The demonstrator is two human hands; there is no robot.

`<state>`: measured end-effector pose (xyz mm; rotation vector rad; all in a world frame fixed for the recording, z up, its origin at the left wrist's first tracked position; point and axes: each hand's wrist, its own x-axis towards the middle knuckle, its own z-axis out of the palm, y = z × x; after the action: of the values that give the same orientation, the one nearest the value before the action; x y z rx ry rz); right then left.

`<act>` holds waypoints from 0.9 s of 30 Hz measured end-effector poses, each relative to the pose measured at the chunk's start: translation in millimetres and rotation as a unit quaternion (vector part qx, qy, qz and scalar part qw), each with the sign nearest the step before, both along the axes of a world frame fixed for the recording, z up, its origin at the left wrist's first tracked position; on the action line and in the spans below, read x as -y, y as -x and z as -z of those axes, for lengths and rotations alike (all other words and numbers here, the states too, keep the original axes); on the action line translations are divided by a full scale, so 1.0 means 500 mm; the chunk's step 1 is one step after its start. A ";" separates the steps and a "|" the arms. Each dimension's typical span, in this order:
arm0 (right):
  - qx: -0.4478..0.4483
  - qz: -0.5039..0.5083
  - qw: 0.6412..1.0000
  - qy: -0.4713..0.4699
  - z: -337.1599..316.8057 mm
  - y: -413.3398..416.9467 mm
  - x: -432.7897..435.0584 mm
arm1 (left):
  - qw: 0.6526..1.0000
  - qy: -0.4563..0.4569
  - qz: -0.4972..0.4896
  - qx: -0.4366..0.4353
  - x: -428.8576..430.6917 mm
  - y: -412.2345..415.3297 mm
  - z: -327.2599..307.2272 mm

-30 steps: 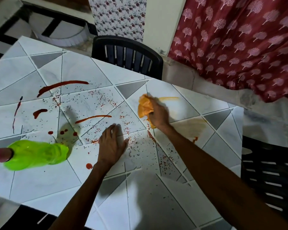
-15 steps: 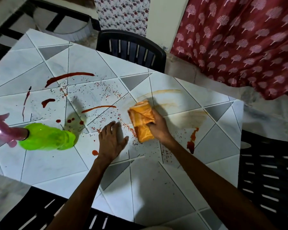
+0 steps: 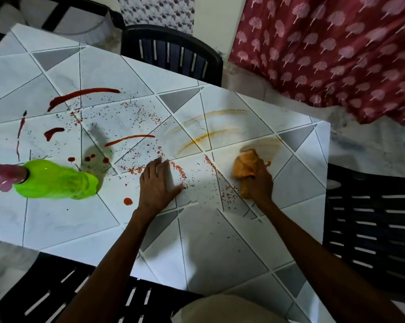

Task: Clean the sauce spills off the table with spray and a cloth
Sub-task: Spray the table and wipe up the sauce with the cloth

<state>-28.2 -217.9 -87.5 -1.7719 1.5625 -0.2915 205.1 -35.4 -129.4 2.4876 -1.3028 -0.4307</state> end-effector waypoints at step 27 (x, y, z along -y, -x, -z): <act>0.088 -0.036 0.995 0.025 -0.089 0.132 -0.106 | 0.997 -0.036 0.070 -0.018 -0.083 -0.018 0.009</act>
<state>-94.1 -164.9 -42.9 -1.7842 1.3743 -0.4427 214.2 6.0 -133.8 2.4428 -1.4778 -0.5602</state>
